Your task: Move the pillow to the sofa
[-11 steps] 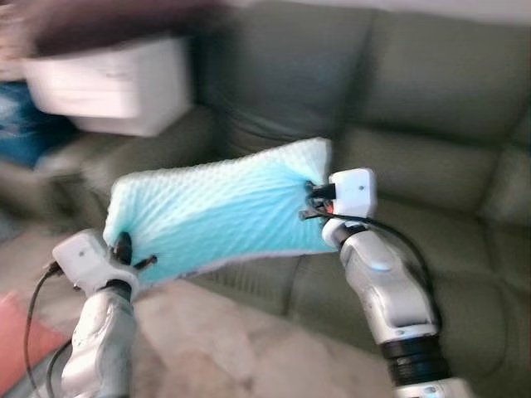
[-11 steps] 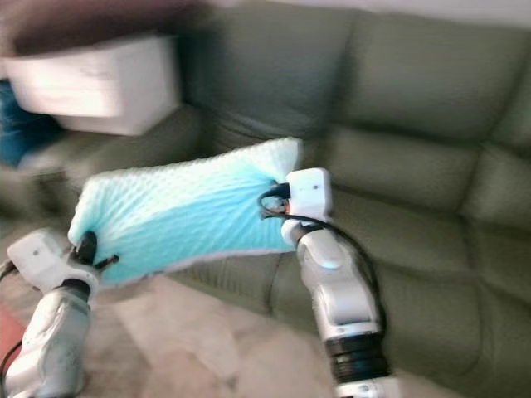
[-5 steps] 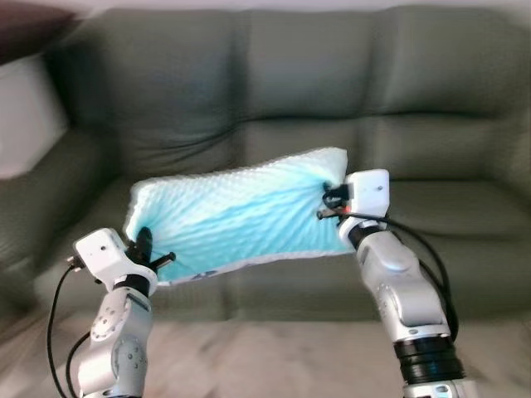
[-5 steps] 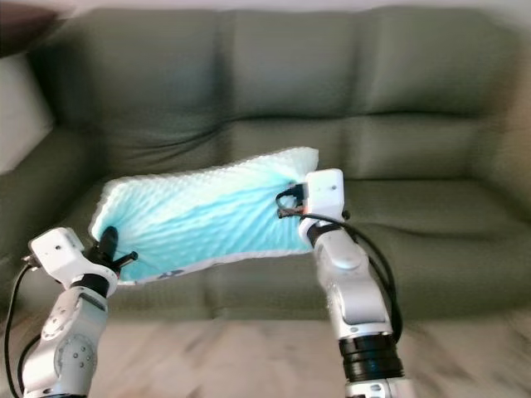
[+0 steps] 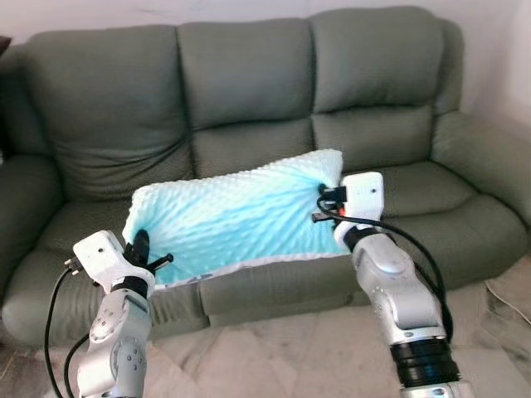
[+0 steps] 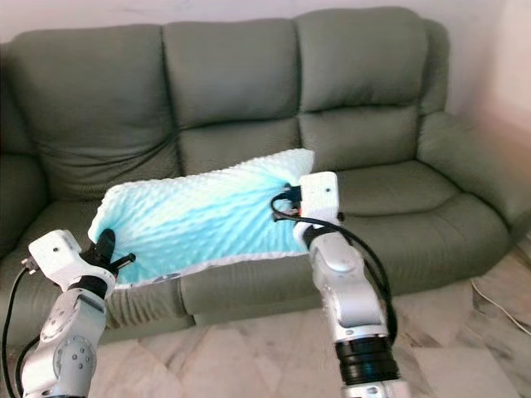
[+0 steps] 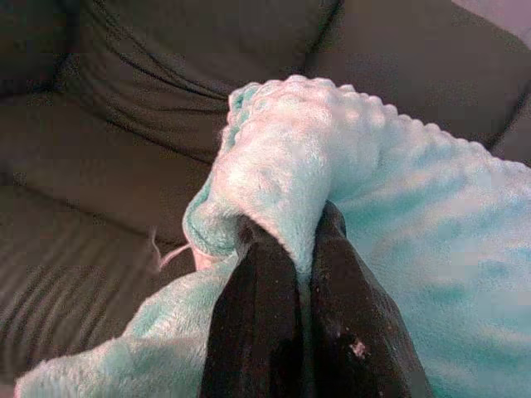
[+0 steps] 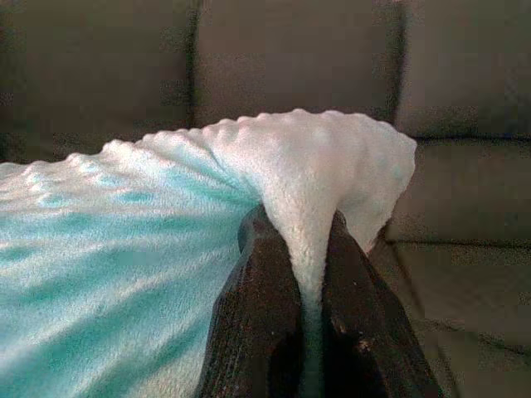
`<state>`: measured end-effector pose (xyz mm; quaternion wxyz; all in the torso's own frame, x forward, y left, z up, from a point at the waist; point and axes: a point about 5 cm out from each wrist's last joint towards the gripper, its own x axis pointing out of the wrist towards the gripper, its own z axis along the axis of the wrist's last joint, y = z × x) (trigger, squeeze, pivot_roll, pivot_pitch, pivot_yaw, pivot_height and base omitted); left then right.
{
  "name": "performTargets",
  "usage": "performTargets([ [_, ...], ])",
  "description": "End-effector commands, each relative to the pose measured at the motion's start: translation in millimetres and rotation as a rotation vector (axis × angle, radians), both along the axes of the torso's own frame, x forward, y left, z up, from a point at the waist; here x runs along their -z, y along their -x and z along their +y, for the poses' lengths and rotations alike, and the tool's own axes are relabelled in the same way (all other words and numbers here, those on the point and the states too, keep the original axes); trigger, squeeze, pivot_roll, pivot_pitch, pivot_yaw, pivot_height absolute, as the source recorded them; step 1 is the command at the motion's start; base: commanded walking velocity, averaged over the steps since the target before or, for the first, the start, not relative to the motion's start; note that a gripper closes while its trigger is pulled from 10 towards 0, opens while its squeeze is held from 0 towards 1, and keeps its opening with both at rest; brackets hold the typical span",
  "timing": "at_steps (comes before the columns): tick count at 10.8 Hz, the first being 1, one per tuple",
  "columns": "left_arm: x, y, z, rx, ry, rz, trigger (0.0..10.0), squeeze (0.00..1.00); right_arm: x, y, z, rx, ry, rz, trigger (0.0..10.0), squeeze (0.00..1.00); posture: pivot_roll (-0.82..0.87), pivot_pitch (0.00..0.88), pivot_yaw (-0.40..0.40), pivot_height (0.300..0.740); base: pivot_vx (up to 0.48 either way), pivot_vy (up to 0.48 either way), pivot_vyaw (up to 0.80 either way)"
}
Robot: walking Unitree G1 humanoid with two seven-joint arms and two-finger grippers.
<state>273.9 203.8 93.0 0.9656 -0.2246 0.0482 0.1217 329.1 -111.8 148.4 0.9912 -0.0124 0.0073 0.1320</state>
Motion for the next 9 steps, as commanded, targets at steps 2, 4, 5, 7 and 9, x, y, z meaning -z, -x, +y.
performTargets([
  [2, -3.0, 0.3, 3.3, -0.015, -0.031, -0.006, 10.0, 0.00, -12.0, -1.2, 2.9, -0.009, 0.006, -0.053, 10.0, 0.00, -0.18, 0.000, 0.042, 0.740, 0.000, 0.000, 0.00],
  [4, -3.2, 0.1, 3.4, -0.015, -0.030, -0.007, 10.0, 0.00, -11.8, -1.4, 2.6, -0.007, 0.009, -0.052, 10.0, 0.00, -0.18, 0.000, 0.043, 0.740, 0.000, -0.126, 0.00],
  [5, -3.4, 0.1, 3.6, -0.013, -0.031, -0.007, 10.0, 0.00, -11.6, -1.3, 2.6, -0.006, 0.009, -0.052, 10.0, 0.00, -0.18, 0.000, 0.045, 0.740, 0.000, -0.255, 0.00],
  [7, -3.8, 0.0, 3.3, -0.010, -0.031, -0.008, 10.0, 0.00, -11.2, -0.9, 2.7, -0.005, 0.009, -0.051, 10.0, 0.00, -0.18, 0.000, 0.046, 0.740, 0.000, -0.262, 0.00],
  [9, -3.8, 0.4, 3.3, -0.010, -0.030, -0.008, 10.0, 0.00, -11.0, -1.0, 2.4, -0.003, 0.008, -0.049, 10.0, 0.00, -0.18, 0.000, 0.045, 0.740, 0.000, -0.274, 0.00],
])
